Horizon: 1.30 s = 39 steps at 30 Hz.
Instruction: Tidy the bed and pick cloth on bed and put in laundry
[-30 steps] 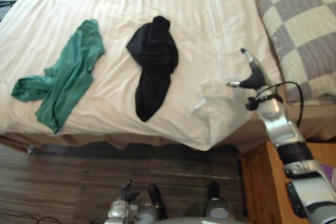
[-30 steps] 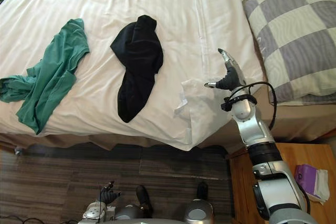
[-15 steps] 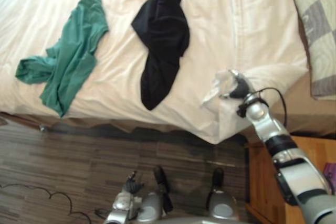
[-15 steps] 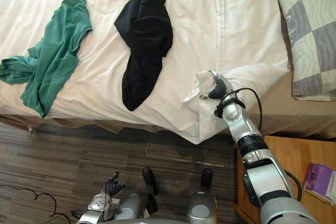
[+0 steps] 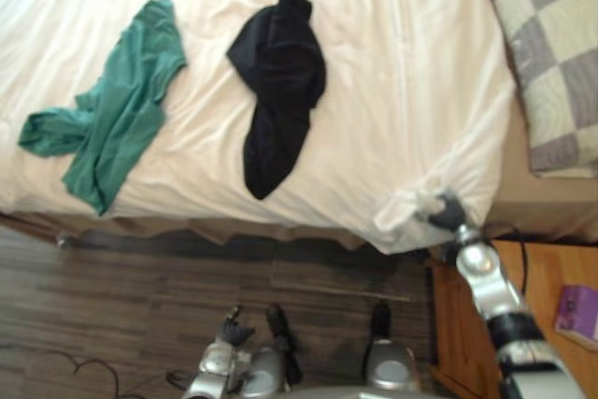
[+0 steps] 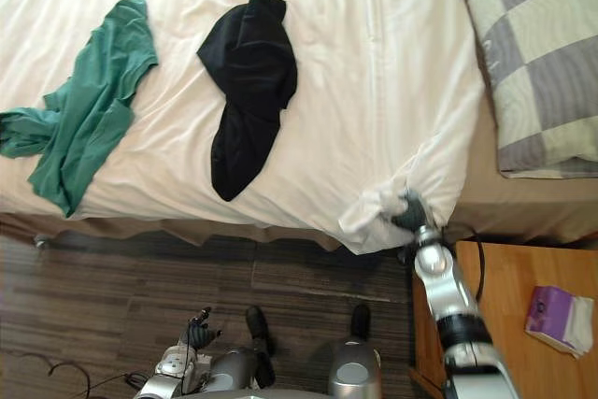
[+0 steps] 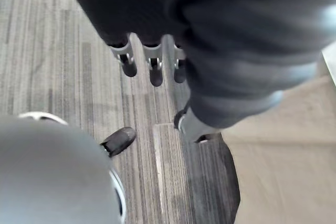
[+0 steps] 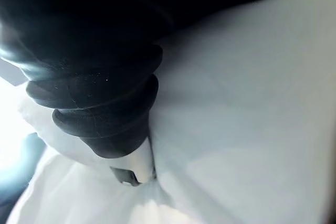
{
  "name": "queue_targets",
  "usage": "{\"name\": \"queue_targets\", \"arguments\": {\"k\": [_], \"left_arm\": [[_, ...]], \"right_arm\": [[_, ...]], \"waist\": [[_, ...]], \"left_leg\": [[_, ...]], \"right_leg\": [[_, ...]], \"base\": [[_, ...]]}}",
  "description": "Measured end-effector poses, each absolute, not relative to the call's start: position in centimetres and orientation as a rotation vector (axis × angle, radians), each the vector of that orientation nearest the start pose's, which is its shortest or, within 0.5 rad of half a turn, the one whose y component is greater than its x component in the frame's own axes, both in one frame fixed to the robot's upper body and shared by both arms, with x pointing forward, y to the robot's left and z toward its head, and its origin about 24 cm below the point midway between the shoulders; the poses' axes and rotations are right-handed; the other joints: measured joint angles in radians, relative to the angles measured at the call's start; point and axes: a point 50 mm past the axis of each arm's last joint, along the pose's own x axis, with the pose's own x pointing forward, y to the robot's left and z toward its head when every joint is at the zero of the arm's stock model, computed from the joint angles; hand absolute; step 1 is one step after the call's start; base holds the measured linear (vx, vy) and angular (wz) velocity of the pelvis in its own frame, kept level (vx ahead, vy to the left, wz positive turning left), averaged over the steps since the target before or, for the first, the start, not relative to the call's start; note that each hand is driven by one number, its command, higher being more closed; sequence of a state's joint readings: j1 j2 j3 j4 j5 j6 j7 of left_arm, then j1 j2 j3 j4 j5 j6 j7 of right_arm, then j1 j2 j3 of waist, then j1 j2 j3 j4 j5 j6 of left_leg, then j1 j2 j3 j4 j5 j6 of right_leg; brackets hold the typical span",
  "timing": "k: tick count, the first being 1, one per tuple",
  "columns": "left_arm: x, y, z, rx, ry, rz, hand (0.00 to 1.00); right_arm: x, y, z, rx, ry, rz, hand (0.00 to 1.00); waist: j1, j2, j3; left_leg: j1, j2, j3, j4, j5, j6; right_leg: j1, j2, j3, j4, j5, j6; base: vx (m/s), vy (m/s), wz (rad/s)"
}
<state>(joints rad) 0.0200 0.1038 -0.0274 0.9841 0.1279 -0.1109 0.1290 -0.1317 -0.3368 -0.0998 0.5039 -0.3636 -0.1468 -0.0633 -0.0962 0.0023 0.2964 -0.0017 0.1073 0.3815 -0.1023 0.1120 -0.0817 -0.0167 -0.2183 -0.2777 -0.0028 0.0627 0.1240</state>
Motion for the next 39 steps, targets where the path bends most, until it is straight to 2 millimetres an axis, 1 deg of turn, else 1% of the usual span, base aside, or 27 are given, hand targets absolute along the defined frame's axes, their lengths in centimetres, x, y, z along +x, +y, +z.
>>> {"name": "queue_targets", "arguments": {"k": [2, 4, 8, 10, 11, 13, 14, 15, 16, 18, 19, 20, 21, 22, 23, 24, 26, 27, 28, 29, 30, 31, 32, 34, 36, 37, 39], "left_arm": [[14.0, 19.0, -14.4, 0.279, 0.903, 0.073, 0.0], [14.0, 19.1, -14.4, 0.27, 0.904, 0.083, 0.0], [13.9, 19.6, -14.3, 0.245, 0.912, 0.115, 0.0], [13.7, 20.2, -14.4, 0.225, 0.924, 0.155, 0.0], [13.7, 20.4, -14.3, 0.219, 0.924, 0.165, 0.0], [13.6, 20.7, -14.3, 0.206, 0.93, 0.186, 0.0], [13.3, 20.8, -14.4, 0.191, 0.938, 0.205, 0.0], [13.1, 21.0, -14.5, 0.187, 0.943, 0.213, 0.0], [12.5, 21.2, -14.6, 0.183, 0.956, 0.224, 0.0], [12.0, 21.1, -14.8, 0.178, 0.969, 0.227, 0.0], [11.7, 21.1, -14.9, 0.172, 0.975, 0.23, 0.0], [11.7, 21.1, -14.9, 0.17, 0.976, 0.231, 0.0], [11.5, 21.0, -14.9, 0.164, 0.98, 0.233, 0.0], [11.4, 21.0, -15.0, 0.162, 0.984, 0.233, 0.0], [11.1, 20.8, -15.1, 0.162, 0.992, 0.226, 0.0], [10.9, 20.7, -15.1, 0.162, 0.996, 0.223, 0.0], [10.4, 20.4, -15.3, 0.164, 1.009, 0.208, 0.0], [10.5, 20.3, -15.3, 0.165, 1.007, 0.204, 0.0], [10.6, 20.1, -15.3, 0.169, 1.003, 0.192, 0.0], [10.8, 19.8, -15.3, 0.167, 0.996, 0.182, 0.0], [10.9, 19.7, -15.3, 0.167, 0.993, 0.179, 0.0], [11.1, 19.6, -15.2, 0.169, 0.987, 0.175, 0.0], [11.3, 19.5, -15.1, 0.172, 0.981, 0.169, 0.0], [11.5, 19.3, -15.1, 0.165, 0.969, 0.176, 0.0], [12.0, 19.0, -15.0, 0.174, 0.955, 0.157, 0.0], [12.5, 18.7, -14.9, 0.181, 0.945, 0.14, 0.0], [13.1, 18.1, -14.7, 0.182, 0.921, 0.112, 0.0]], "right_arm": [[24.3, -26.1, -2.8, -0.58, 0.331, -0.176, 0.0], [23.2, -26.9, -4.3, -0.494, 0.398, -0.266, 0.0], [21.2, -29.3, -5.5, -0.312, 0.461, -0.466, 0.0], [19.4, -31.7, -5.7, -0.147, 0.472, -0.65, 0.0], [18.8, -32.4, -5.8, -0.103, 0.478, -0.699, 0.0], [15.7, -35.1, -6.5, 0.08, 0.533, -0.925, 0.0], [13.6, -37.1, -6.1, 0.178, 0.511, -1.08, 0.0], [13.1, -37.8, -5.6, 0.196, 0.483, -1.128, 0.0], [12.7, -39.5, -3.6, 0.195, 0.387, -1.203, 0.0], [12.9, -41.6, 0.0, 0.13, 0.24, -1.262, 0.0], [13.2, -42.9, 2.9, 0.063, 0.126, -1.287, 0.0], [13.4, -43.3, 4.0, 0.04, 0.085, -1.293, 0.0], [14.1, -43.9, 6.3, 0.004, -0.008, -1.296, 0.0], [14.9, -44.0, 7.5, -0.008, -0.062, -1.288, 0.0], [16.8, -43.7, 9.6, -0.023, -0.151, -1.248, 1.0], [17.5, -43.4, 10.2, -0.027, -0.177, -1.231, 1.0], [21.2, -41.3, 12.1, -0.03, -0.26, -1.101, 1.0], [21.9, -40.9, 12.4, -0.022, -0.275, -1.074, 1.0], [23.2, -39.9, 12.9, -0.007, -0.304, -1.018, 1.0], [24.9, -38.6, 13.7, 0.05, -0.349, -0.941, 1.0], [25.7, -38.0, 14.1, 0.069, -0.363, -0.906, 1.0], [27.3, -36.6, 15.2, 0.114, -0.405, -0.826, 1.0], [28.2, -35.8, 16.0, 0.147, -0.439, -0.775, 1.0], [31.1, -33.3, 18.4, 0.238, -0.506, -0.63, 1.0], [33.2, -31.4, 20.7, 0.3, -0.561, -0.531, 1.0], [34.5, -30.1, 22.4, 0.329, -0.593, -0.472, 1.0], [36.0, -28.6, 24.1, 0.347, -0.604, -0.408, 1.0]], "waist": [[-0.001, -0.022, -0.022], [-0.005, -0.032, -0.029], [0.0, -0.031, -0.044], [0.0, -0.025, -0.047], [0.0, -0.025, -0.047], [-0.003, -0.025, -0.047], [-0.005, -0.024, -0.048], [-0.012, -0.024, -0.049], [-0.032, -0.023, -0.053], [-0.054, -0.022, -0.059], [-0.054, -0.022, -0.071], [-0.054, -0.023, -0.073], [-0.053, -0.025, -0.079], [-0.053, -0.026, -0.082], [-0.052, -0.028, -0.088], [-0.052, -0.028, -0.091], [-0.047, -0.025, -0.097], [-0.046, -0.023, -0.098], [-0.04, -0.018, -0.1], [-0.023, -0.012, -0.103], [-0.019, -0.011, -0.104], [-0.009, -0.004, -0.105], [0.001, -0.001, -0.105], [0.01, 0.008, -0.1], [0.032, 0.018, -0.095], [0.043, 0.032, -0.086], [0.058, 0.055, -0.073]], "left_leg": [[0.028, 0.01, 0.035, 0.0, -0.01, -0.009], [0.05, 0.016, 0.043, 0.0, -0.015, -0.012], [0.069, 0.025, 0.061, 0.0, -0.019, -0.016], [0.069, 0.025, 0.069, 0.0, -0.02, -0.016], [0.069, 0.025, 0.072, 0.0, -0.02, -0.016], [0.07, 0.025, 0.08, 0.0, -0.02, -0.016], [0.07, 0.025, 0.085, 0.0, -0.021, -0.018], [0.069, 0.025, 0.086, 0.0, -0.022, -0.019], [0.069, 0.025, 0.087, 0.0, -0.026, -0.016], [0.069, 0.024, 0.09, 0.0, -0.028, -0.013], [0.065, 0.024, 0.093, 0.0, -0.028, -0.013], [0.065, 0.024, 0.092, 0.0, -0.028, -0.013], [0.065, 0.025, 0.089, 0.0, -0.028, -0.013], [0.066, 0.025, 0.088, 0.0, -0.028, -0.013], [0.066, 0.025, 0.087, 0.0, -0.028, -0.013], [0.065, 0.025, 0.086, 0.0, -0.027, -0.013], [0.06, 0.023, 0.079, 0.0, -0.027, -0.013], [0.056, 0.022, 0.075, 0.0, -0.027, -0.013], [0.043, 0.019, 0.06, 0.0, -0.026, -0.011], [0.03, 0.018, 0.053, -0.001, -0.023, -0.007], [0.025, 0.017, 0.051, -0.001, -0.022, -0.006], [0.008, 0.015, 0.043, -0.001, -0.017, 0.001], [-0.001, 0.015, 0.039, -0.001, -0.013, 0.005], [-0.022, 0.011, 0.027, 0.0, -0.002, 0.013], [-0.038, 0.01, 0.023, 0.0, 0.003, 0.014], [-0.054, 0.008, 0.012, 0.0, 0.008, 0.015], [-0.081, 0.008, -0.002, 0.0, 0.019, 0.019]], "right_leg": [[0.003, 0.011, 0.031, 0.0, -0.001, -0.001], [0.018, 0.017, 0.037, 0.0, -0.005, -0.004], [0.031, 0.025, 0.043, -0.004, -0.008, -0.008], [0.031, 0.025, 0.053, -0.003, -0.008, -0.008], [0.031, 0.025, 0.055, -0.003, -0.007, -0.009], [0.027, 0.026, 0.061, -0.003, -0.007, -0.009], [0.021, 0.026, 0.064, -0.003, -0.007, -0.01], [0.017, 0.026, 0.066, -0.002, -0.007, -0.01], [0.009, 0.026, 0.076, 0.001, -0.007, -0.01], [0.003, 0.026, 0.083, 0.002, -0.007, -0.009], [-0.007, 0.026, 0.087, 0.007, -0.007, -0.009], [-0.007, 0.026, 0.086, 0.008, -0.007, -0.009], [-0.007, 0.026, 0.085, 0.011, -0.007, -0.008], [-0.007, 0.026, 0.085, 0.013, -0.007, -0.008], [-0.007, 0.026, 0.084, 0.013, -0.008, -0.007], [-0.007, 0.026, 0.083, 0.013, -0.009, -0.006], [-0.007, 0.023, 0.075, 0.014, -0.011, -0.003], [-0.008, 0.022, 0.07, 0.013, -0.011, -0.003], [-0.01, 0.018, 0.056, 0.013, -0.011, -0.003], [-0.019, 0.016, 0.052, 0.014, -0.009, -0.004], [-0.023, 0.014, 0.05, 0.014, -0.005, -0.005], [-0.034, 0.011, 0.044, 0.012, 0.002, -0.007], [-0.042, 0.009, 0.042, 0.012, 0.01, -0.008], [-0.043, 0.004, 0.031, 0.001, 0.02, -0.011], [-0.057, 0.003, 0.03, 0.0, 0.024, -0.011], [-0.066, 0.002, 0.022, 0.0, 0.026, -0.009], [-0.081, 0.002, 0.005, 0.0, 0.03, -0.013]], "base": [[0.01, -0.018, -0.43], [0.0, -0.031, -0.19], [0.0, -0.009, -0.02], [0.02, -0.002, -0.09], [0.02, -0.002, -0.11], [0.01, -0.005, -0.12], [0.0, -0.007, -0.16], [-0.01, -0.011, -0.23], [-0.01, -0.01, -0.2], [-0.03, -0.005, -0.15], [-0.03, -0.005, -0.05], [0.0, 0.0, 0.0], [-0.02, -0.01, 0.03], [-0.04, -0.01, 0.04], [0.0, 0.0, 0.0], [-0.03, -0.003, 0.03], [-0.03, -0.001, 0.09], [-0.03, 0.001, 0.25], [-0.02, 0.005, 0.26], [-0.01, 0.005, 0.23], [0.0, 0.011, 0.17], [0.0, 0.008, 0.13], [0.02, 0.011, 0.21], [0.02, 0.018, 0.22], [0.0, 0.021, 0.12], [-0.01, 0.011, 0.15], [-0.02, 0.008, 0.29]]}}
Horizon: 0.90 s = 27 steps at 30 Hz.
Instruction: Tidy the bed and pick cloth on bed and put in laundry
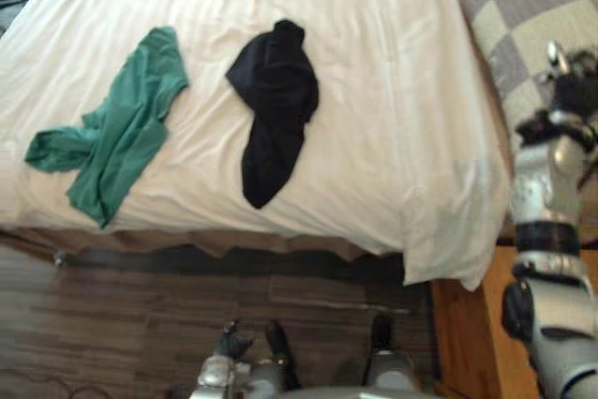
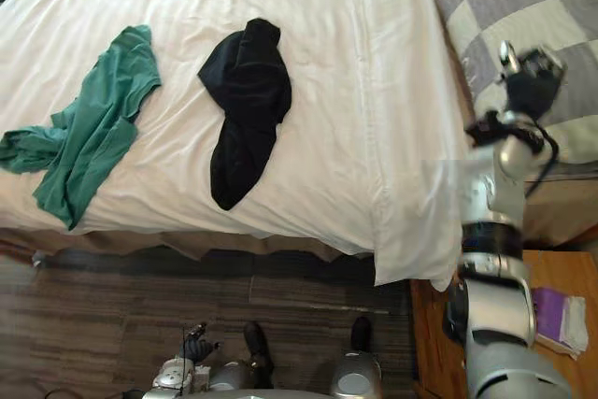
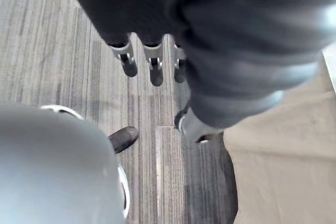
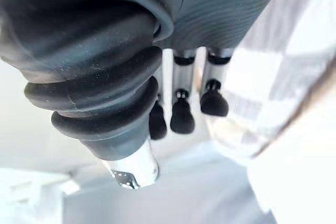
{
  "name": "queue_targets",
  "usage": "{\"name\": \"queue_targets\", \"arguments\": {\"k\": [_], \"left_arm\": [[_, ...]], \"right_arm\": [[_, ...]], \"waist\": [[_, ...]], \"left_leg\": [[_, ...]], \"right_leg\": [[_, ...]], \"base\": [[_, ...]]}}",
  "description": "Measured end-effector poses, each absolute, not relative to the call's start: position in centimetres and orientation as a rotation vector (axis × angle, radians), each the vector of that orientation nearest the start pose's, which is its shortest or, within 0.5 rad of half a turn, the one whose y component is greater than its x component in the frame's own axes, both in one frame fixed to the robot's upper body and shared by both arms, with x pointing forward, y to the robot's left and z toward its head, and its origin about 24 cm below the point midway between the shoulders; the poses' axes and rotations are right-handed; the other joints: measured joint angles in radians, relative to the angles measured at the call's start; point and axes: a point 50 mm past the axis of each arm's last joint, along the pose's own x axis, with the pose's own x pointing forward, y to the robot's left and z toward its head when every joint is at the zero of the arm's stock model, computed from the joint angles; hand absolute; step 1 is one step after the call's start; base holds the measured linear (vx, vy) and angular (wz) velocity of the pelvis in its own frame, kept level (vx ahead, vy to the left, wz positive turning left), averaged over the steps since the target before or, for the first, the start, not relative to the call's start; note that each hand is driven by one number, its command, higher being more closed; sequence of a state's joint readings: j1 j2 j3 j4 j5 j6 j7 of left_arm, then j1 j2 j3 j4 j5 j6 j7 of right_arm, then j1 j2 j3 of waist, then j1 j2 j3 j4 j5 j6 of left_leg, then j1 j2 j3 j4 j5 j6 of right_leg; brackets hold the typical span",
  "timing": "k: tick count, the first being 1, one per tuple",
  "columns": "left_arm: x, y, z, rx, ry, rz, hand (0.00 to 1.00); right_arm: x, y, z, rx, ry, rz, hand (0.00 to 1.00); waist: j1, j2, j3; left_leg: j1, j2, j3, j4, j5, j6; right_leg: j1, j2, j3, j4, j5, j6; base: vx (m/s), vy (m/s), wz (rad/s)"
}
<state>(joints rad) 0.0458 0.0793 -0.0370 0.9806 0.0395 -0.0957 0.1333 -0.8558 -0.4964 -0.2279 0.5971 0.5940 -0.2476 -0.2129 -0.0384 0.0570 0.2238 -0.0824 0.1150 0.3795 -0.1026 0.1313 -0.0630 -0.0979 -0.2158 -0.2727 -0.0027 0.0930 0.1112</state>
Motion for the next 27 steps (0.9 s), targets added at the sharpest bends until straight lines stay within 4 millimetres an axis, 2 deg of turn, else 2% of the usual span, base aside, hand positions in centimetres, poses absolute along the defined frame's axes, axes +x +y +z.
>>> {"name": "queue_targets", "arguments": {"k": [1, 3, 5, 7, 9, 10, 11, 13, 14, 17, 20, 21, 23, 25, 27], "left_arm": [[13.5, 17.7, -14.6, 0.184, 0.912, 0.094, 0.0], [14.0, 17.4, -14.5, 0.19, 0.9, 0.073, 0.0], [14.9, 16.6, -14.2, 0.202, 0.872, 0.033, 0.0], [15.5, 15.9, -13.9, 0.21, 0.843, -0.001, 0.0], [16.1, 15.4, -13.6, 0.201, 0.822, -0.013, 0.0], [16.4, 15.1, -13.4, 0.194, 0.803, -0.021, 0.0], [16.4, 15.0, -13.4, 0.195, 0.799, -0.026, 0.0], [16.3, 14.9, -13.4, 0.199, 0.801, -0.034, 0.0], [16.2, 14.9, -13.5, 0.198, 0.803, -0.035, 0.0], [16.6, 14.8, -13.2, 0.196, 0.785, -0.038, 0.0], [16.4, 14.9, -13.3, 0.194, 0.792, -0.036, 0.0], [16.3, 15.1, -13.4, 0.188, 0.8, -0.024, 0.0], [16.3, 15.3, -13.5, 0.165, 0.805, 0.009, 0.0], [16.2, 15.2, -13.6, 0.114, 0.818, 0.059, 0.0], [15.8, 15.4, -13.9, 0.082, 0.843, 0.098, 0.0]], "right_arm": [[37.0, -27.6, 24.5, 0.356, -0.584, -0.385, 1.0], [38.0, -26.8, 24.1, 0.367, -0.538, -0.374, 1.0], [38.8, -26.8, 22.3, 0.367, -0.435, -0.387, 1.0], [39.2, -26.6, 19.8, 0.376, -0.319, -0.407, 1.0], [39.2, -27.1, 18.3, 0.381, -0.254, -0.434, 1.0], [38.7, -27.9, 16.2, 0.39, -0.19, -0.474, 1.0], [38.3, -28.3, 15.1, 0.391, -0.163, -0.488, 1.0], [37.6, -28.8, 14.2, 0.382, -0.186, -0.478, 1.0], [37.5, -28.7, 14.1, 0.397, -0.201, -0.467, 1.0], [36.5, -29.3, 12.9, 0.431, -0.212, -0.486, 1.0], [34.8, -29.8, 10.5, 0.504, -0.23, -0.534, 1.0], [34.1, -29.7, 8.8, 0.557, -0.202, -0.571, 1.0], [31.7, -30.1, 3.9, 0.64, -0.066, -0.69, 1.0], [24.3, -30.8, -5.2, 0.721, 0.261, -0.93, 1.0], [18.4, -30.0, -9.8, 0.754, 0.45, -1.062, 1.0]], "waist": [[0.004, 0.019, 0.011], [0.011, 0.037, 0.024], [0.027, 0.06, 0.049], [0.026, 0.082, 0.073], [0.026, 0.098, 0.103], [0.026, 0.112, 0.115], [0.025, 0.118, 0.118], [0.017, 0.128, 0.126], [-0.005, 0.13, 0.13], [-0.014, 0.129, 0.132], [-0.051, 0.122, 0.136], [-0.07, 0.112, 0.138], [-0.082, 0.098, 0.14], [-0.094, 0.097, 0.143], [-0.112, 0.095, 0.144]], "left_leg": [[-0.018, -0.001, -0.019, 0.0, 0.008, 0.001], [-0.035, -0.002, -0.031, 0.0, 0.017, -0.003], [-0.049, -0.002, -0.047, 0.0, 0.025, 0.001], [-0.08, -0.002, -0.056, 0.0, 0.035, 0.004], [-0.084, -0.002, -0.057, 0.0, 0.038, 0.004], [-0.092, 0.0, -0.056, 0.0, 0.038, 0.004], [-0.098, -0.001, -0.053, 0.0, 0.038, 0.004], [-0.103, -0.011, -0.044, 0.0, 0.038, 0.004], [-0.103, -0.014, -0.04, 0.0, 0.037, 0.003], [-0.097, -0.014, -0.02, 0.0, 0.032, 0.001], [-0.087, -0.012, -0.005, 0.0, 0.019, -0.002], [-0.078, -0.012, 0.009, 0.0, 0.014, -0.004], [-0.067, -0.01, 0.029, 0.001, 0.007, -0.003], [-0.056, -0.009, 0.046, 0.005, 0.0, -0.004], [-0.044, -0.009, 0.065, 0.006, -0.002, -0.007]], "right_leg": [[-0.005, 0.001, -0.019, 0.0, 0.001, -0.001], [-0.013, 0.002, -0.032, 0.001, 0.002, -0.003], [-0.018, 0.002, -0.045, 0.002, 0.005, -0.007], [-0.046, 0.001, -0.054, 0.011, 0.006, -0.009], [-0.051, -0.001, -0.054, 0.015, 0.007, -0.009], [-0.061, -0.005, -0.053, 0.02, 0.007, -0.009], [-0.068, -0.007, -0.05, 0.021, 0.007, -0.009], [-0.083, -0.012, -0.039, 0.023, 0.007, -0.008], [-0.083, -0.014, -0.036, 0.021, 0.007, -0.008], [-0.083, -0.013, -0.024, 0.017, 0.005, -0.005], [-0.084, -0.011, -0.006, 0.015, -0.005, 0.007], [-0.083, -0.01, 0.009, 0.014, -0.005, 0.007], [-0.083, -0.006, 0.027, 0.01, -0.005, 0.007], [-0.083, -0.005, 0.044, 0.006, -0.004, 0.006], [-0.081, -0.004, 0.055, 0.009, -0.004, 0.006]], "base": [[-0.02, 0.009, 0.37], [-0.02, 0.014, 0.28], [-0.03, 0.013, 0.2], [-0.02, 0.026, 0.15], [-0.01, 0.021, 0.04], [0.0, 0.0, 0.0], [0.0, 0.0, 0.0], [0.04, 0.03, -0.09], [0.05, 0.05, -0.1], [0.04, 0.023, -0.1], [0.07, 0.012, -0.16], [0.07, 0.011, -0.3], [0.08, 0.008, -0.31], [0.12, 0.001, -0.26], [0.15, -0.004, -0.28]]}}
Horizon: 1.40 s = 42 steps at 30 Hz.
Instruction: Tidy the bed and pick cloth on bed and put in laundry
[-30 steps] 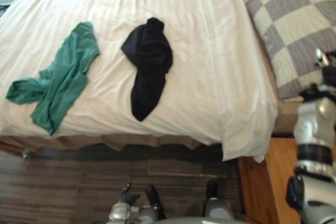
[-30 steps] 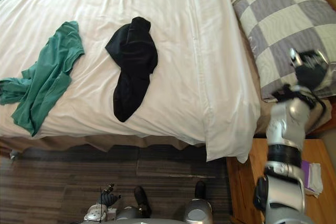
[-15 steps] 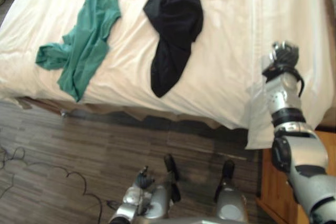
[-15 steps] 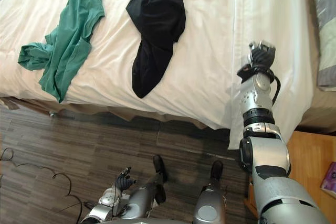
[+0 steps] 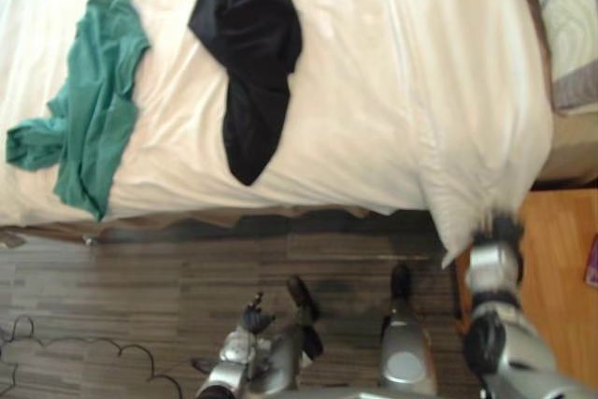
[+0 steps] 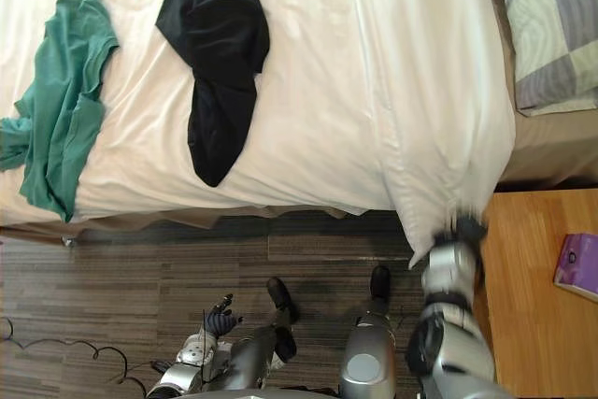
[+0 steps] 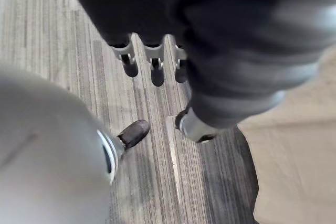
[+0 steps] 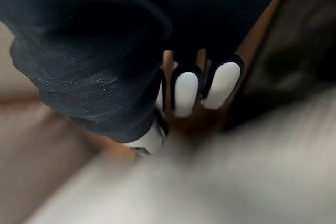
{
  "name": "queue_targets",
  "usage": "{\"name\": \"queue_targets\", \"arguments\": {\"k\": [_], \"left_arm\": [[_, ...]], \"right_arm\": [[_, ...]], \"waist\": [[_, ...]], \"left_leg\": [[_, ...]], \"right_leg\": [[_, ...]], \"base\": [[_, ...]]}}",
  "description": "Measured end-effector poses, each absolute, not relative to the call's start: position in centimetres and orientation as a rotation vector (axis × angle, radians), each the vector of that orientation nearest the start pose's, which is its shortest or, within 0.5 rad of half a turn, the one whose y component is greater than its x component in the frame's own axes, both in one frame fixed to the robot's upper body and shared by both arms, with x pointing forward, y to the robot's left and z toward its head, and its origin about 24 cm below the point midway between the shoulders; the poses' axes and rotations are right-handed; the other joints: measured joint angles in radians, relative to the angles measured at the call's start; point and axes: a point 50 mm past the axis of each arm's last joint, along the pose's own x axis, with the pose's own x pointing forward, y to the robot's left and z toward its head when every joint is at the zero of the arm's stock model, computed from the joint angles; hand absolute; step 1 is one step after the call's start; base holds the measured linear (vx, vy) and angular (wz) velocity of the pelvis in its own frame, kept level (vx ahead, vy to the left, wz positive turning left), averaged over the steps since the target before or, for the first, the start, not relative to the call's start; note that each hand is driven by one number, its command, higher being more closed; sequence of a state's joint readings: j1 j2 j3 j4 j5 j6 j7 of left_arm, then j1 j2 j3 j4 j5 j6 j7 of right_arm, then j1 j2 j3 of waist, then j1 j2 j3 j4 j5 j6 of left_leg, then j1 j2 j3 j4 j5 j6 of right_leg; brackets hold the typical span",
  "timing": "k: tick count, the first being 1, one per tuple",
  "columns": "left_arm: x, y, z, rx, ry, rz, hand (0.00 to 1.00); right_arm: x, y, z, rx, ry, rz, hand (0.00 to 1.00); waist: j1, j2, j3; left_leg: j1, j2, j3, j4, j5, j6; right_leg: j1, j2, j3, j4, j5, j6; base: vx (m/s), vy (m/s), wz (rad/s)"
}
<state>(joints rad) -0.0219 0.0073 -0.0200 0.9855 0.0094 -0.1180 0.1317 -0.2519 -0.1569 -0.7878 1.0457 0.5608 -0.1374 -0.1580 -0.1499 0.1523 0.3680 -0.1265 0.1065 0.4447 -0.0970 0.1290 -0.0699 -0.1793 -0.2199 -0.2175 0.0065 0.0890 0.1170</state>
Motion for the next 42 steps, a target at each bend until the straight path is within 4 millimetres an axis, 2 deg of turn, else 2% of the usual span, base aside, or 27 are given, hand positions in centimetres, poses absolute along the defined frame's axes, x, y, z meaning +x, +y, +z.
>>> {"name": "queue_targets", "arguments": {"k": [2, 3, 5, 7, 10, 12, 13, 15, 17, 19, 21, 23, 25, 28, 29, 30, 31, 32, 34, 35, 36, 37, 38, 39, 40, 41, 42], "left_arm": [[15.4, 16.2, -14.1, 0.052, 0.865, 0.157, 0.0], [15.4, 16.4, -14.1, 0.05, 0.866, 0.163, 0.0], [15.7, 16.6, -13.9, 0.05, 0.846, 0.174, 0.0], [15.6, 16.9, -13.9, 0.066, 0.853, 0.17, 0.0], [15.0, 17.2, -14.2, 0.121, 0.886, 0.139, 0.0], [14.6, 17.5, -14.4, 0.161, 0.904, 0.119, 0.0], [14.0, 18.3, -14.6, 0.191, 0.922, 0.109, 0.0], [12.8, 19.1, -15.0, 0.204, 0.964, 0.096, 0.0], [12.6, 19.5, -15.0, 0.229, 0.971, 0.082, 0.0], [13.2, 19.5, -14.8, 0.225, 0.956, 0.092, 0.0], [13.7, 19.6, -14.7, 0.196, 0.944, 0.127, 0.0], [13.4, 19.9, -14.7, 0.147, 0.955, 0.198, 0.0], [13.5, 20.0, -14.7, 0.126, 0.957, 0.231, 0.0], [14.5, 20.0, -14.3, 0.127, 0.925, 0.236, 0.0], [14.5, 19.9, -14.3, 0.125, 0.925, 0.232, 0.0], [14.5, 19.7, -14.4, 0.121, 0.926, 0.229, 0.0], [14.4, 19.5, -14.4, 0.125, 0.929, 0.217, 0.0], [14.8, 19.9, -14.2, 0.144, 0.913, 0.222, 0.0], [15.0, 21.0, -13.9, 0.177, 0.904, 0.247, 0.0], [14.8, 21.3, -14.0, 0.213, 0.915, 0.228, 0.0], [14.7, 21.2, -14.0, 0.221, 0.918, 0.218, 0.0], [14.5, 20.5, -14.2, 0.219, 0.924, 0.195, 0.0], [14.6, 20.1, -14.3, 0.225, 0.923, 0.179, 0.0], [14.6, 20.0, -14.3, 0.244, 0.923, 0.158, 0.0], [14.7, 19.6, -14.3, 0.278, 0.92, 0.118, 0.0], [15.2, 19.2, -14.1, 0.304, 0.904, 0.088, 0.0], [15.7, 19.0, -14.0, 0.316, 0.891, 0.072, 0.0]], "right_arm": [[10.1, -27.5, -14.1, 0.752, 0.691, -1.181, 1.0], [9.3, -27.2, -14.4, 0.744, 0.716, -1.187, 0.0], [7.6, -26.0, -15.1, 0.685, 0.797, -1.151, 0.0], [8.0, -24.5, -15.3, 0.618, 0.85, -1.052, 0.0], [11.0, -23.3, -14.6, 0.46, 0.853, -0.843, 0.0], [12.2, -23.0, -14.2, 0.334, 0.853, -0.719, 0.0], [13.2, -22.2, -14.1, 0.23, 0.861, -0.602, 0.0], [13.7, -21.5, -14.0, 0.121, 0.87, -0.483, 0.0], [13.6, -21.3, -14.1, 0.037, 0.89, -0.409, 0.0], [13.0, -21.6, -14.3, -0.072, 0.925, -0.328, 0.0], [12.2, -21.8, -14.8, -0.133, 0.977, -0.298, 0.0], [11.7, -21.6, -15.1, -0.162, 1.01, -0.28, 0.0], [11.8, -21.7, -15.0, -0.186, 1.011, -0.275, 0.0], [12.3, -22.2, -14.7, -0.216, 0.995, -0.277, 0.0], [12.3, -22.2, -14.7, -0.22, 0.993, -0.273, 0.0], [12.3, -22.2, -14.7, -0.222, 0.99, -0.272, 0.0], [12.4, -22.1, -14.7, -0.221, 0.985, -0.268, 0.0], [12.0, -21.6, -15.0, -0.213, 1.006, -0.256, 0.0], [11.3, -20.7, -15.5, -0.2, 1.036, -0.218, 0.0], [11.4, -19.9, -15.6, -0.222, 1.042, -0.168, 0.0], [11.9, -19.8, -15.5, -0.229, 1.032, -0.156, 0.0], [12.8, -20.2, -15.2, -0.286, 1.017, -0.122, 0.0], [13.4, -20.4, -14.9, -0.318, 0.998, -0.099, 0.0], [13.6, -20.4, -14.9, -0.332, 0.994, -0.084, 0.0], [13.8, -20.3, -14.8, -0.359, 0.986, -0.059, 0.0], [14.0, -20.0, -14.7, -0.367, 0.975, -0.045, 0.0], [14.1, -19.9, -14.6, -0.374, 0.966, -0.039, 0.0]], "waist": [[-0.031, -0.018, 0.002], [-0.035, -0.022, 0.002], [-0.035, -0.04, 0.0], [-0.03, -0.064, -0.013], [-0.014, -0.108, -0.034], [0.007, -0.128, -0.044], [0.006, -0.146, -0.058], [0.006, -0.151, -0.065], [0.015, -0.153, -0.08], [0.041, -0.142, -0.094], [0.037, -0.148, -0.093], [0.037, -0.147, -0.092], [0.039, -0.15, -0.098], [0.027, -0.142, -0.104], [0.028, -0.147, -0.108], [0.029, -0.143, -0.113], [0.029, -0.137, -0.122], [0.044, -0.179, -0.138], [0.048, -0.22, -0.17], [0.056, -0.233, -0.18], [0.061, -0.246, -0.188], [0.079, -0.226, -0.18], [0.075, -0.211, -0.174], [0.074, -0.202, -0.171], [0.074, -0.181, -0.173], [0.072, -0.175, -0.173], [0.062, -0.174, -0.173]], "left_leg": [[0.055, 0.0, 0.038, -0.002, -0.008, -0.011], [0.065, 0.001, 0.043, -0.004, -0.01, -0.013], [0.107, 0.007, 0.059, -0.005, -0.02, -0.025], [0.135, 0.016, 0.066, -0.005, -0.028, -0.022], [0.174, 0.015, 0.069, -0.006, -0.04, -0.011], [0.203, 0.018, 0.075, -0.006, -0.057, -0.019], [0.216, 0.017, 0.075, -0.006, -0.06, -0.021], [0.242, 0.038, 0.076, -0.004, -0.063, -0.032], [0.234, 0.075, 0.084, 0.071, -0.113, -0.064], [0.114, 0.187, 0.067, 0.373, -0.222, -0.106], [0.028, 0.234, 0.023, 0.583, -0.212, -0.108], [0.009, 0.27, 0.026, 0.681, -0.21, -0.101], [-0.004, 0.283, 0.019, 0.64, -0.25, -0.058], [-0.059, 0.336, -0.102, 0.476, -0.239, -0.061], [-0.078, 0.354, -0.215, 0.404, -0.236, -0.057], [-0.085, 0.358, -0.271, 0.389, -0.235, -0.056], [-0.104, 0.348, -0.297, 0.427, -0.151, -0.149], [-0.132, 0.307, -0.29, 0.519, -0.175, -0.184], [-0.18, 0.278, -0.275, 0.64, -0.263, -0.179], [-0.174, 0.264, -0.213, 0.713, -0.347, -0.146], [-0.156, 0.255, -0.176, 0.706, -0.354, -0.135], [-0.082, 0.243, -0.075, 0.637, -0.342, -0.091], [-0.024, 0.24, -0.042, 0.571, -0.329, -0.073], [0.012, 0.238, -0.024, 0.529, -0.317, -0.063], [0.08, 0.222, -0.008, 0.43, -0.282, -0.051], [0.111, 0.191, -0.011, 0.355, -0.247, -0.038], [0.119, 0.168, -0.02, 0.318, -0.229, -0.031]], "right_leg": [[0.018, 0.001, 0.034, 0.011, -0.007, 0.004], [0.023, 0.001, 0.039, 0.013, -0.008, 0.005], [0.044, 0.008, 0.057, 0.029, -0.022, 0.006], [0.055, 0.013, 0.056, 0.064, -0.047, 0.002], [0.058, 0.0, 0.047, 0.145, -0.103, -0.008], [0.055, -0.03, -0.025, 0.212, -0.14, -0.058], [0.061, -0.027, -0.03, 0.224, -0.151, -0.049], [0.117, -0.002, -0.044, 0.176, -0.143, -0.048], [0.149, 0.012, -0.071, 0.146, -0.156, -0.058], [0.165, 0.024, -0.082, 0.16, -0.167, -0.059], [0.177, 0.005, -0.115, 0.209, -0.167, -0.029], [0.216, -0.01, -0.123, 0.211, -0.172, -0.02], [0.226, -0.042, -0.127, 0.201, -0.174, -0.003], [0.217, -0.109, -0.135, 0.223, -0.193, 0.043], [0.202, -0.155, -0.125, 0.262, -0.205, 0.098], [0.193, -0.175, -0.112, 0.276, -0.206, 0.125], [0.192, -0.201, -0.095, 0.274, -0.206, 0.137], [0.198, -0.244, -0.058, 0.235, -0.192, 0.135], [0.212, -0.272, -0.03, 0.17, -0.1, 0.103], [0.196, -0.308, -0.021, 0.123, 0.088, 0.049], [0.169, -0.322, -0.048, 0.122, 0.163, -0.04], [0.081, -0.339, -0.16, 0.17, 0.284, -0.251], [0.042, -0.298, -0.22, 0.29, 0.17, -0.153], [0.042, -0.253, -0.241, 0.333, 0.102, -0.092], [0.044, -0.128, -0.268, 0.4, -0.027, -0.057], [0.043, -0.032, -0.281, 0.43, -0.116, -0.075], [0.038, 0.017, -0.28, 0.442, -0.17, -0.073]], "base": [[0.14, -0.015, -0.56], [0.08, -0.016, -0.47], [0.02, -0.015, -0.25], [-0.01, -0.015, 0.0], [-0.04, 0.004, 0.08], [-0.04, -0.001, -0.04], [-0.02, -0.026, -0.08], [0.05, -0.067, -0.05], [0.08, -0.087, 0.01], [0.08, -0.05, 0.03], [0.11, 0.012, 0.33], [0.13, 0.068, 0.25], [0.12, 0.211, 0.11], [0.12, 0.34, 0.34], [0.13, 0.465, 0.14], [0.15, 0.621, 0.03], [0.1, 0.48, -0.18], [0.09, 0.512, -0.19], [0.13, 0.743, -0.37], [0.12, 0.802, -0.69], [0.11, 0.674, -1.32], [0.13, 0.596, -1.17], [0.14, 0.564, -1.09], [0.09, 0.481, -0.54], [0.06, 0.441, -0.11], [0.06, 0.388, 0.16], [0.07, 0.269, 0.8]]}}
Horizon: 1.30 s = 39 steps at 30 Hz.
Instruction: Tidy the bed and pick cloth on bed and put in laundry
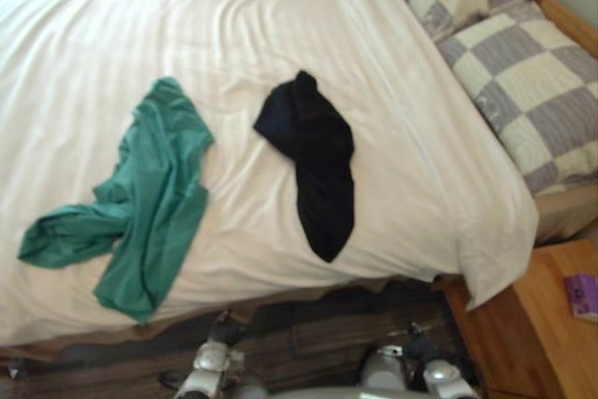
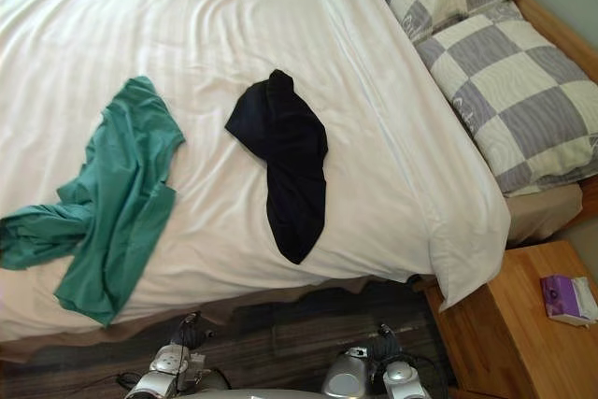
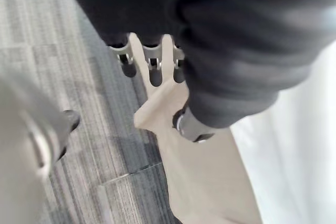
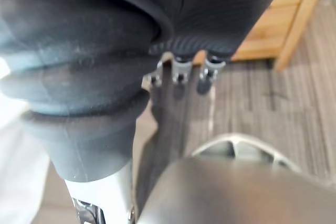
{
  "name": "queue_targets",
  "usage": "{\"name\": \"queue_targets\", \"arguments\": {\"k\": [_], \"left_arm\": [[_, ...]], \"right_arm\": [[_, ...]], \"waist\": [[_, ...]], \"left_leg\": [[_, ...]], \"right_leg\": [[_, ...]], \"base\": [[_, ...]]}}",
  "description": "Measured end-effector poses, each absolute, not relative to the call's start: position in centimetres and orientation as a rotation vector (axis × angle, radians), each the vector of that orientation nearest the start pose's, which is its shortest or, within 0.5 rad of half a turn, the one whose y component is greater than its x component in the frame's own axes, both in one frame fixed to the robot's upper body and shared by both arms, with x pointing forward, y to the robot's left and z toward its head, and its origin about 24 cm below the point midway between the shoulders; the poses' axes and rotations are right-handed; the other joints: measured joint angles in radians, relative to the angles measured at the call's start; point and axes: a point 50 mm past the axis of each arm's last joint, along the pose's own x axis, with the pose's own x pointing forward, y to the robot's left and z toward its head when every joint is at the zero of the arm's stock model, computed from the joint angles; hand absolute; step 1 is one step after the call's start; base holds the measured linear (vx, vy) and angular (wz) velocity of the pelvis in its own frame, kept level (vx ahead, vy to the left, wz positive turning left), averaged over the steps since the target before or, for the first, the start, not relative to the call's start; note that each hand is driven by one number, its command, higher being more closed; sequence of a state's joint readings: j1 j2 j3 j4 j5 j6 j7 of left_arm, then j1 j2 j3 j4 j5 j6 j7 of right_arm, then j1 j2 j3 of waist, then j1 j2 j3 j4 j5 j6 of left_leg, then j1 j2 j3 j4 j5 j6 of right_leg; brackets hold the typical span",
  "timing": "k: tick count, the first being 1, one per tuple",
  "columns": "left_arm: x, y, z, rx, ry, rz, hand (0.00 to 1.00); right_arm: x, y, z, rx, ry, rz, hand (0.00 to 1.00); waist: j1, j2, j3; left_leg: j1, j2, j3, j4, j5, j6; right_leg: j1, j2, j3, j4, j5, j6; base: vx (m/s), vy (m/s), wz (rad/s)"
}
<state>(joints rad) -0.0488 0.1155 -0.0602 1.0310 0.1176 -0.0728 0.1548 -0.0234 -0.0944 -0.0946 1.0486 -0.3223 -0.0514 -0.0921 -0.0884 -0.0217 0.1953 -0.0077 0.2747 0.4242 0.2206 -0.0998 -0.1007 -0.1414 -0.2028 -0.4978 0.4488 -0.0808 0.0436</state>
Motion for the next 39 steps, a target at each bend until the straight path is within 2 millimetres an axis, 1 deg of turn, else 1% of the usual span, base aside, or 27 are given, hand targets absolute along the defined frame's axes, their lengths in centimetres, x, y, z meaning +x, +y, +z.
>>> {"name": "queue_targets", "arguments": {"k": [1, 2, 3, 4, 5, 7, 8, 9, 11, 13, 14, 17, 19, 21, 22, 23, 24, 25, 26, 27, 28, 29, 31, 32, 34, 36, 39], "left_arm": [[16.6, 18.3, -13.7, 0.334, 0.866, 0.037, 0.0], [17.1, 17.5, -13.6, 0.324, 0.855, 0.022, 0.0], [17.3, 17.1, -13.5, 0.32, 0.849, 0.015, 0.0], [17.3, 15.5, -13.6, 0.296, 0.851, -0.012, 0.0], [17.2, 15.0, -13.7, 0.287, 0.854, -0.02, 0.0], [17.4, 13.2, -13.5, 0.275, 0.832, -0.065, 0.0], [17.4, 12.9, -13.5, 0.266, 0.829, -0.068, 0.0], [17.4, 12.3, -13.4, 0.252, 0.824, -0.075, 0.0], [17.1, 11.8, -13.4, 0.239, 0.815, -0.084, 0.0], [17.6, 11.7, -13.0, 0.23, 0.789, -0.062, 0.0], [17.8, 11.8, -12.8, 0.22, 0.782, -0.05, 0.0], [18.0, 11.7, -12.7, 0.212, 0.774, -0.04, 0.0], [18.0, 11.2, -12.8, 0.225, 0.774, -0.069, 0.0], [17.0, 10.6, -13.4, 0.239, 0.809, -0.112, 0.0], [17.0, 10.9, -13.5, 0.258, 0.815, -0.116, 0.0], [17.1, 12.8, -13.7, 0.309, 0.83, -0.093, 0.0], [17.3, 13.5, -13.6, 0.313, 0.825, -0.073, 0.0], [17.4, 13.7, -13.5, 0.306, 0.826, -0.063, 0.0], [17.2, 13.7, -13.7, 0.296, 0.841, -0.075, 0.0], [16.8, 13.2, -13.9, 0.281, 0.872, -0.081, 0.0], [16.5, 12.8, -14.1, 0.254, 0.899, -0.072, 0.0], [16.2, 12.4, -14.3, 0.211, 0.914, -0.056, 0.0], [15.8, 12.0, -14.4, 0.132, 0.927, -0.013, 0.0], [15.6, 12.1, -14.5, 0.086, 0.936, 0.023, 0.0], [15.4, 13.5, -14.6, -0.067, 0.954, 0.182, 0.0], [15.1, 15.1, -14.8, -0.199, 0.96, 0.334, 0.0], [13.4, 19.8, -15.1, -0.507, 0.925, 0.75, 0.0]], "right_arm": [[14.5, -19.3, -14.5, -0.379, 0.942, -0.018, 0.0], [14.3, -19.2, -14.4, -0.387, 0.933, -0.004, 0.0], [14.6, -19.3, -14.3, -0.39, 0.924, -0.002, 0.0], [15.7, -19.8, -13.8, -0.41, 0.893, -0.006, 0.0], [15.8, -19.9, -13.7, -0.413, 0.889, -0.01, 0.0], [16.6, -19.2, -13.5, -0.407, 0.868, 0.002, 0.0], [16.9, -19.0, -13.5, -0.404, 0.864, 0.007, 0.0], [17.2, -18.9, -13.4, -0.38, 0.861, -0.007, 0.0], [17.2, -18.9, -13.5, -0.349, 0.871, -0.03, 0.0], [17.0, -18.8, -13.6, -0.308, 0.883, -0.069, 0.0], [17.0, -19.1, -13.5, -0.283, 0.887, -0.11, 0.0], [17.0, -19.8, -13.5, -0.259, 0.889, -0.157, 0.0], [16.8, -20.3, -13.4, -0.239, 0.894, -0.197, 0.0], [16.2, -21.4, -13.4, -0.231, 0.897, -0.248, 0.0], [16.1, -21.5, -13.5, -0.224, 0.9, -0.264, 0.0], [15.3, -19.9, -14.1, -0.162, 0.933, -0.263, 0.0], [15.5, -19.5, -14.1, -0.164, 0.932, -0.25, 0.0], [15.6, -19.2, -14.2, -0.18, 0.935, -0.23, 0.0], [15.9, -18.7, -14.1, -0.194, 0.931, -0.2, 0.0], [16.1, -18.5, -14.0, -0.202, 0.923, -0.188, 0.0], [16.0, -18.1, -14.1, -0.193, 0.927, -0.185, 0.0], [15.8, -17.9, -14.2, -0.184, 0.929, -0.185, 0.0], [15.5, -18.0, -14.2, -0.16, 0.921, -0.207, 0.0], [15.3, -18.3, -14.2, -0.141, 0.924, -0.23, 0.0], [14.6, -19.2, -14.4, -0.018, 0.942, -0.351, 0.0], [13.5, -19.9, -14.8, 0.118, 0.971, -0.478, 0.0], [9.1, -22.8, -15.8, 0.368, 1.022, -0.821, 0.0]], "waist": [[-0.015, 0.001, 0.002], [-0.008, -0.009, 0.001], [0.0, -0.01, 0.004], [-0.007, 0.036, 0.032], [-0.009, 0.045, 0.037], [-0.001, 0.053, 0.053], [0.003, 0.058, 0.061], [0.014, 0.061, 0.091], [0.019, 0.076, 0.096], [0.01, 0.084, 0.098], [0.005, 0.084, 0.098], [-0.009, 0.077, 0.099], [-0.012, 0.07, 0.094], [-0.015, 0.092, 0.078], [-0.017, 0.075, 0.079], [-0.001, -0.013, 0.068], [0.016, -0.016, 0.067], [0.03, -0.01, 0.068], [0.042, 0.003, 0.076], [0.033, 0.001, 0.077], [0.03, -0.001, 0.076], [0.027, -0.002, 0.076], [0.017, -0.007, 0.076], [0.014, -0.02, 0.071], [0.005, 0.007, 0.08], [0.006, 0.006, 0.078], [0.019, -0.001, 0.069]], "left_leg": [[0.005, -0.045, -0.033, -0.048, 0.021, 0.013], [0.023, -0.09, -0.044, -0.063, 0.024, 0.017], [0.041, -0.111, -0.044, -0.072, 0.023, 0.017], [0.066, -0.128, -0.053, -0.075, 0.024, 0.019], [0.069, -0.14, -0.059, -0.064, 0.023, 0.019], [-0.075, -0.118, -0.104, 0.261, 0.011, 0.019], [-0.118, -0.107, -0.117, 0.347, 0.027, -0.009], [-0.186, -0.091, -0.144, 0.504, 0.058, -0.088], [-0.241, -0.042, -0.124, 0.633, 0.048, -0.096], [-0.238, 0.036, -0.087, 0.577, 0.012, -0.033], [-0.205, 0.076, -0.1, 0.433, 0.001, -0.006], [-0.17, 0.119, -0.179, 0.202, 0.002, -0.004], [-0.167, 0.128, -0.26, 0.106, 0.006, -0.007], [-0.142, 0.124, -0.291, 0.036, 0.095, -0.073], [-0.142, 0.103, -0.293, 0.05, 0.049, -0.164], [-0.19, 0.013, -0.266, 0.139, -0.019, -0.112], [-0.207, 0.007, -0.222, 0.179, -0.049, -0.082], [-0.196, 0.012, -0.192, 0.178, -0.061, -0.066], [-0.166, 0.018, -0.146, 0.161, -0.064, -0.043], [-0.14, 0.015, -0.126, 0.144, -0.061, -0.025], [-0.1, 0.002, -0.111, 0.087, -0.044, -0.004], [-0.07, -0.016, -0.094, 0.027, -0.016, 0.012], [-0.045, -0.079, -0.092, -0.045, 0.02, 0.031], [-0.036, -0.111, -0.096, -0.064, 0.028, 0.037], [-0.01, -0.144, -0.122, -0.108, 0.059, 0.039], [0.02, -0.151, -0.127, -0.165, 0.089, 0.034], [0.045, -0.148, -0.126, -0.242, 0.128, 0.03]], "right_leg": [[0.0, 0.112, 0.029, -0.049, -0.054, 0.008], [0.05, 0.142, 0.03, -0.163, -0.063, -0.072], [0.08, 0.13, 0.02, -0.193, -0.074, -0.104], [0.12, 0.117, 0.004, -0.205, -0.073, -0.1], [0.132, 0.11, 0.005, -0.205, -0.08, -0.088], [0.145, 0.074, 0.009, -0.202, -0.119, -0.057], [0.156, 0.069, 0.011, -0.201, -0.119, -0.056], [0.17, 0.053, 0.021, -0.188, -0.121, -0.053], [0.172, 0.029, 0.041, -0.172, -0.107, -0.042], [0.17, 0.023, 0.075, -0.174, -0.094, -0.019], [0.167, 0.021, 0.094, -0.181, -0.079, 0.009], [0.129, -0.018, 0.123, -0.147, -0.077, 0.062], [0.098, -0.088, 0.152, -0.122, -0.065, 0.125], [0.104, -0.138, 0.166, -0.152, -0.029, 0.216], [0.104, -0.169, 0.172, -0.157, -0.02, 0.219], [0.075, -0.264, 0.188, -0.181, 0.07, 0.172], [0.047, -0.271, 0.176, -0.195, 0.164, 0.039], [0.032, -0.268, 0.141, -0.206, 0.229, -0.053], [0.011, -0.27, 0.055, -0.178, 0.252, -0.088], [0.013, -0.246, -0.007, -0.122, 0.208, -0.031], [0.017, -0.164, -0.013, -0.085, 0.144, 0.029], [0.018, -0.074, 0.022, -0.067, 0.056, 0.046], [0.048, -0.003, 0.058, -0.114, -0.023, 0.052], [0.077, 0.0, 0.051, -0.157, -0.044, 0.024], [0.131, -0.004, 0.034, -0.232, -0.032, 0.033], [0.144, 0.007, 0.029, -0.248, -0.023, 0.033], [0.136, 0.019, 0.033, -0.263, -0.028, 0.039]], "base": [[0.07, 0.169, 0.87], [0.08, 0.149, 0.67], [0.09, 0.163, 0.35], [0.07, 0.111, 0.22], [0.03, 0.131, 0.39], [-0.06, 0.076, 0.25], [-0.04, 0.046, -0.04], [0.04, 0.124, -0.32], [0.07, 0.185, -0.45], [0.12, 0.224, -0.52], [0.14, 0.275, -0.42], [0.12, 0.386, -0.22], [0.12, 0.634, 0.0], [0.1, 0.719, 0.07], [0.05, 0.748, 0.11], [0.01, 0.827, -0.15], [-0.02, 0.639, -0.5], [-0.02, 0.564, -0.98], [0.01, 0.416, -0.93], [0.03, 0.529, -0.8], [0.01, 0.398, -0.47], [-0.02, 0.402, -0.31], [-0.07, 0.195, 0.13], [-0.09, 0.159, 0.37], [-0.09, 0.115, 0.33], [-0.08, 0.018, 0.1], [-0.07, -0.028, -0.08]]}}
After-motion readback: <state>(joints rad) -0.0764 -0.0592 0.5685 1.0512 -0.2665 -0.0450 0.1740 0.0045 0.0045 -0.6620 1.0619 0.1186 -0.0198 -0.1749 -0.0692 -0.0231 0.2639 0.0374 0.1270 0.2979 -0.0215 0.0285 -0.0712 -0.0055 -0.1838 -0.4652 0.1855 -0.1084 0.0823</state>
